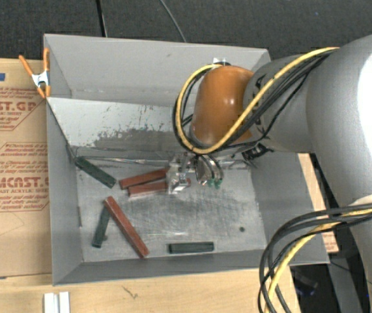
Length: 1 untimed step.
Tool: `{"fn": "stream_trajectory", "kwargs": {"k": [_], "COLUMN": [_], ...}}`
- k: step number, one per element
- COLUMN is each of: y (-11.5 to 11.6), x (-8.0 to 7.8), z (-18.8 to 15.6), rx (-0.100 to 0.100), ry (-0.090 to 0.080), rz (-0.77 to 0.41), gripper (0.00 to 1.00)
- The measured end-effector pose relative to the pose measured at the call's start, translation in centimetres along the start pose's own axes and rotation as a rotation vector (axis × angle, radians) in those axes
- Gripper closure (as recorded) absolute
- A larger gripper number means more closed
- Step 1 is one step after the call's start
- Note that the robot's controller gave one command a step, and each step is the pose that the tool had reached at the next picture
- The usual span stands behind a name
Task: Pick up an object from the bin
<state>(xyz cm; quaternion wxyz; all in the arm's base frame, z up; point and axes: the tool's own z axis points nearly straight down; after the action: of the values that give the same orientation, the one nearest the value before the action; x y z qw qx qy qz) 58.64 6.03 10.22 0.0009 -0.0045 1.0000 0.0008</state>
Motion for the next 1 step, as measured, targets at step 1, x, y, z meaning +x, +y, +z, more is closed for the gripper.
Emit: {"fn": "stream_trajectory", "kwargs": {"k": [1], "y": [0.0], "x": [0.0], "z": [0.0], "rx": [0.0], "ry": [0.0], "rz": [0.0], "gripper": [0.0]}}
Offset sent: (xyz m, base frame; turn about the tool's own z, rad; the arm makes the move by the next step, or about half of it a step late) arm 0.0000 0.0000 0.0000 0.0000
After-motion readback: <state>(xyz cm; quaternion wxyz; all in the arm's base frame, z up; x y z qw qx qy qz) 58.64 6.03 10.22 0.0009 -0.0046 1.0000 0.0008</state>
